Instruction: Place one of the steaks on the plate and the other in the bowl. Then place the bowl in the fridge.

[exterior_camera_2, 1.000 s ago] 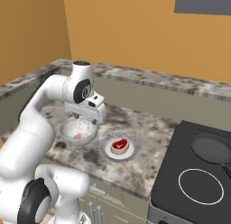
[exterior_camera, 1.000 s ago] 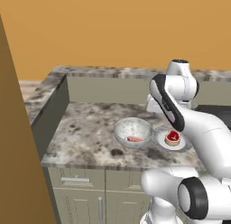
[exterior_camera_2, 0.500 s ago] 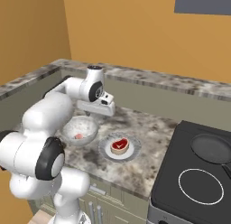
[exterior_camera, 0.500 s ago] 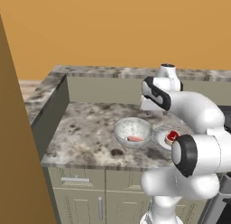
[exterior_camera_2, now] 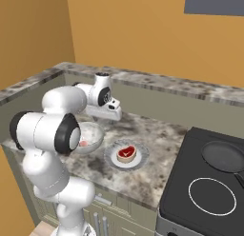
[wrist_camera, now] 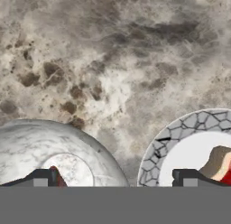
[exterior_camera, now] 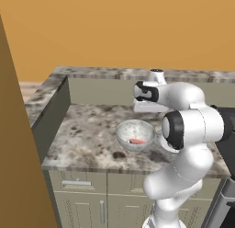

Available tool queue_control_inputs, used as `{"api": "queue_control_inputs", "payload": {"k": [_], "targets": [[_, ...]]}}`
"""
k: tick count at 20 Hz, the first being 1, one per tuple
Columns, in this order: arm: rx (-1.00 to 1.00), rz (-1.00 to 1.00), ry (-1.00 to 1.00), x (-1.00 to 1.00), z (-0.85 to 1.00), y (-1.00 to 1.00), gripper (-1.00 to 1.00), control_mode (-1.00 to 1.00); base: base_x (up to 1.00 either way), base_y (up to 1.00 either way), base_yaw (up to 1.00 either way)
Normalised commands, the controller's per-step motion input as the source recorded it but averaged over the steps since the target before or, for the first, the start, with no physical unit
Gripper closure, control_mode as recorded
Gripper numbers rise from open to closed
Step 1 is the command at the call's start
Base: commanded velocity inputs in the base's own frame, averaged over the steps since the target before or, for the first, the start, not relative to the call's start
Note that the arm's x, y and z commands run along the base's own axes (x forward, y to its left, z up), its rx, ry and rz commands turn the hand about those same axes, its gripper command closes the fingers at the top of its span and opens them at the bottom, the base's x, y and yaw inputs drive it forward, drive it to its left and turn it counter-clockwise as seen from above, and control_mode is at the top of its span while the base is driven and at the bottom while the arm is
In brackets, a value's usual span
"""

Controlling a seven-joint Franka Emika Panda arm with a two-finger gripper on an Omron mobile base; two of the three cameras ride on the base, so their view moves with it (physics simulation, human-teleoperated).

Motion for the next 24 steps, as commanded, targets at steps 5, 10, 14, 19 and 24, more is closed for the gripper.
{"api": "queue_control_inputs", "payload": {"k": [5, 10, 14, 19, 24], "targets": [[0.00, 0.04, 0.03, -0.19, -0.39, 0.19, -1.00, -1.00, 0.00, 0.00, 0.00], [0.00, 0.00, -0.01, -0.68, -0.03, -0.01, -1.00, -1.00, 0.00, 0.00, 0.00], [0.00, 0.01, 0.00, -0.21, -0.26, -0.15, -1.00, -1.00, 0.00, 0.00, 0.00], [0.00, 0.05, 0.00, 0.30, -0.17, -0.24, -1.00, -1.00, 0.00, 0.00, 0.00], [0.00, 0.01, 0.01, 0.00, -0.19, 0.06, -1.00, -1.00, 0.00, 0.00, 0.00]]}}
